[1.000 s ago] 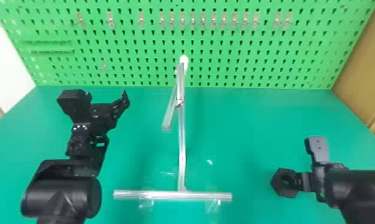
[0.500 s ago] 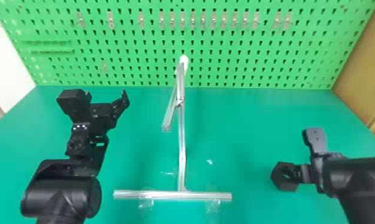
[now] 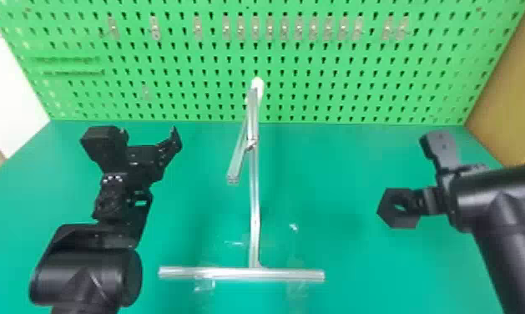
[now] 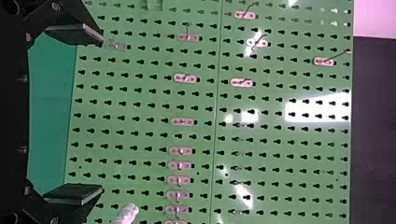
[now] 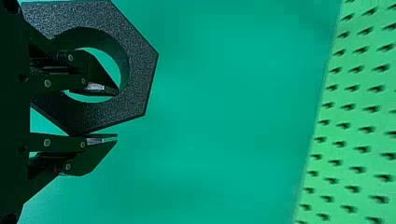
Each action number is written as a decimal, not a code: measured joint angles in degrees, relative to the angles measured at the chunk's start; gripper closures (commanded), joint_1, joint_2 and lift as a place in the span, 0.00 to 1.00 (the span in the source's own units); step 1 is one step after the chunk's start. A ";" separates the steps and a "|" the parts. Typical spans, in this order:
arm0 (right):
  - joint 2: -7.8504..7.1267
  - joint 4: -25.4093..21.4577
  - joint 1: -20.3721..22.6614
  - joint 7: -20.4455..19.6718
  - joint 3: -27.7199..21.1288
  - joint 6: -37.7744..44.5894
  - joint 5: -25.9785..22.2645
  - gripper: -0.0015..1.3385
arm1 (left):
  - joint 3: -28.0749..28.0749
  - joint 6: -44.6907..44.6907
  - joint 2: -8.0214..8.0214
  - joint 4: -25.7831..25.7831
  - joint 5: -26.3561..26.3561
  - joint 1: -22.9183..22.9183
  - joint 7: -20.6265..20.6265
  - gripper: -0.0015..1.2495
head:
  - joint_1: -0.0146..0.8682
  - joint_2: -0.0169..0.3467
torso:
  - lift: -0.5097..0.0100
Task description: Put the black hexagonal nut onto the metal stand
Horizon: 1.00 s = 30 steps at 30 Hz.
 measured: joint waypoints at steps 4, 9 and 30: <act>-1.12 -2.14 -2.22 1.81 2.13 1.75 0.09 0.80 | -0.05 0.00 0.00 0.00 0.00 0.00 0.00 0.12 | 0.80 0.27 | 0.98; -2.75 -4.74 -4.94 2.43 5.01 5.08 0.61 0.80 | -0.03 0.03 0.00 0.00 0.00 0.03 0.00 0.12 | 0.80 0.27 | 0.98; -8.42 -9.35 -18.01 19.21 14.39 10.40 4.53 0.80 | -0.07 0.10 0.03 0.00 -0.35 0.13 0.00 0.12 | 0.80 0.27 | 0.98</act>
